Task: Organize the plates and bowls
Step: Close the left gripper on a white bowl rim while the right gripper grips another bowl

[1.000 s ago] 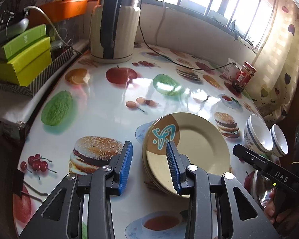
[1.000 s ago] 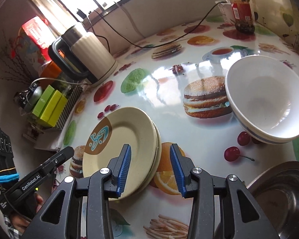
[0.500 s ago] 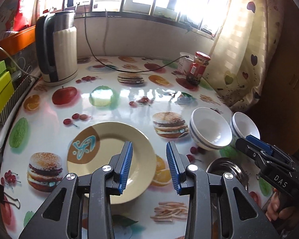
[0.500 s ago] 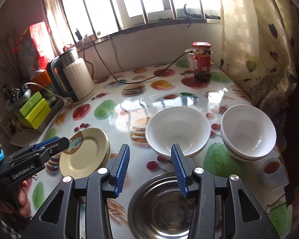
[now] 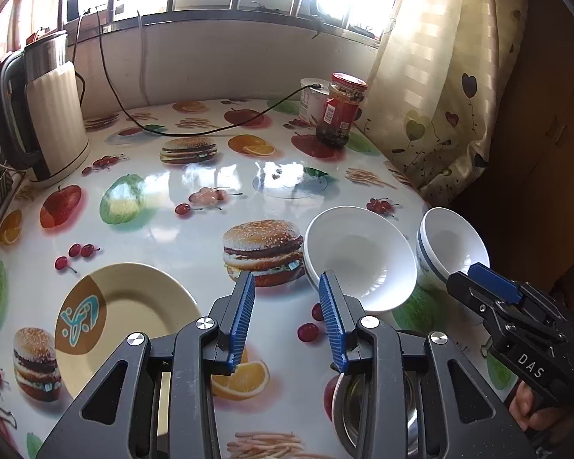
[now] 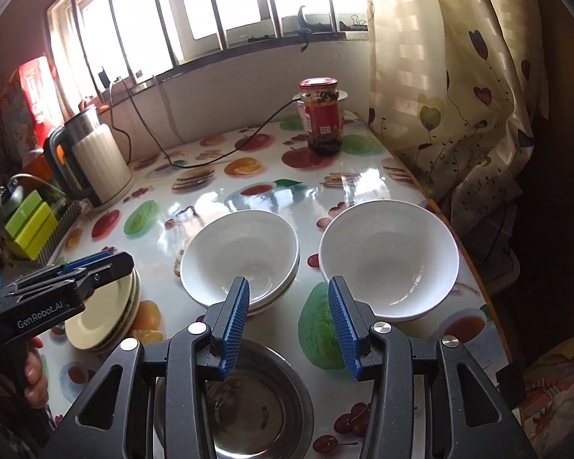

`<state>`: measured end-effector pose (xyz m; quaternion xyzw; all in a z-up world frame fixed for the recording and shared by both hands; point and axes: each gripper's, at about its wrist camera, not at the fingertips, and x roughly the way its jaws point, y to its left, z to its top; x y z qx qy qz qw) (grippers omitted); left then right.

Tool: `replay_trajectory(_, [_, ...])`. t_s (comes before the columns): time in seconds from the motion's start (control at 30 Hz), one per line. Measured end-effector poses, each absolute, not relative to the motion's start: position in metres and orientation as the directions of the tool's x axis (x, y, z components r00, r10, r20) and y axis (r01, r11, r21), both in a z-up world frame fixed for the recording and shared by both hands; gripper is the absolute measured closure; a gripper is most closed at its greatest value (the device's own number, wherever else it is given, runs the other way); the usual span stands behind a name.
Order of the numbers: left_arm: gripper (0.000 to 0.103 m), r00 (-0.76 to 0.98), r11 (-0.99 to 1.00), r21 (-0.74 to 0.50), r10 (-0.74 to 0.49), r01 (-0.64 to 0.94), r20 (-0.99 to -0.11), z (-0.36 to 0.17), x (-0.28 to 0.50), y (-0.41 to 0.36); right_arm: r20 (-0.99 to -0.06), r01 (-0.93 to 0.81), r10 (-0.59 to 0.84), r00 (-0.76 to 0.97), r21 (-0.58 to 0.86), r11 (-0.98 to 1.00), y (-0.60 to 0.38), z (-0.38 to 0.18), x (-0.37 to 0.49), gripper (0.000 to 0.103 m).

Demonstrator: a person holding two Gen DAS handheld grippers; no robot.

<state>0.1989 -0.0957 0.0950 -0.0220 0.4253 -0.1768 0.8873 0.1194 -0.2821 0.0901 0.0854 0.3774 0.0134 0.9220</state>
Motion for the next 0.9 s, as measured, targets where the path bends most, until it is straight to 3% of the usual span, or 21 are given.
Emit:
replay_trajectory(0.37, [0.067,0.546,0.934,-0.176,-0.326,0.310,-0.772,0.082,0.229,-0.119,-0.706,0.023,0.114,0.699,0.181,0.983,-0.290,0.080,0.148,0.061])
replay_trajectory(0.9, [0.067,0.512,0.929,-0.199,-0.342,0.313,-0.788,0.062,0.246,-0.127,-0.689,-0.010,0.135,0.712,0.183,0.983,-0.287,0.072,0.166,0.076])
